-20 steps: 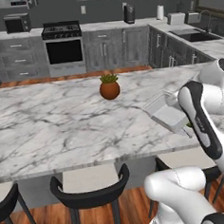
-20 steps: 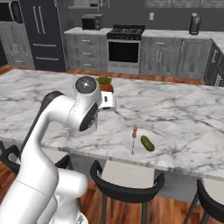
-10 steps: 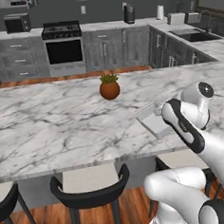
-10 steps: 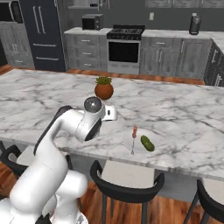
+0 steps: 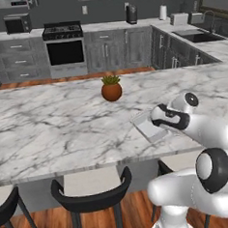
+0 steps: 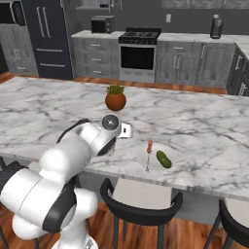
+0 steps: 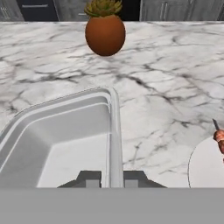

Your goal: Retrieve the tupperware and aluminum foil from the cabinet and place them on the dining counter near the plate with cucumber and kebab skewer to prepare for storing leftovers.

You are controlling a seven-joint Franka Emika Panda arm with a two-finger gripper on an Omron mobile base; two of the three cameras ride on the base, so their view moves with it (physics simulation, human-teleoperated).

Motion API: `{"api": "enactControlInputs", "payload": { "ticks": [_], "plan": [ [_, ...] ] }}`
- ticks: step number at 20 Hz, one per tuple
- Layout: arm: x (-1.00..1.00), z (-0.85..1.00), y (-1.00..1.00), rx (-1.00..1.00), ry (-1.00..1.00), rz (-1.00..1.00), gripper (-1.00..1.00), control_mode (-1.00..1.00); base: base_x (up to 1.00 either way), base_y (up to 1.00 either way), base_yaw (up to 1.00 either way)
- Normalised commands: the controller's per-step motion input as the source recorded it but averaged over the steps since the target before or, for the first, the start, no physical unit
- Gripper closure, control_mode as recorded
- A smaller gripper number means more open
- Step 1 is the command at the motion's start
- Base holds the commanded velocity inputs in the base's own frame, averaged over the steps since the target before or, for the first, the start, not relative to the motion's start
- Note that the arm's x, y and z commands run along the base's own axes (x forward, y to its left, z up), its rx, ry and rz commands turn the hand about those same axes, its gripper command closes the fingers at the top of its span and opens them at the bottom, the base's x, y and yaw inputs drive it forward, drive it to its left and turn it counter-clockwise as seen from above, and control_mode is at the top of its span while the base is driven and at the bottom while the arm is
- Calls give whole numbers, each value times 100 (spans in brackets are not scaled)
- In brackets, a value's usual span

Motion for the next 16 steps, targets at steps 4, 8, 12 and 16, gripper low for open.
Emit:
{"api": "enactControlInputs", "payload": {
  "ticks": [4, 8, 12, 16],
  "plan": [
    [59, -43, -30, 1, 10, -1, 100, -100, 0, 0, 0],
    [56, -43, -36, 2, 8, -1, 100, -100, 0, 0, 0],
    [52, -42, -38, 2, 6, -1, 100, -100, 0, 0, 0],
    [44, -49, -40, 2, 5, 0, 100, -100, 0, 0, 0]
  ]
}}
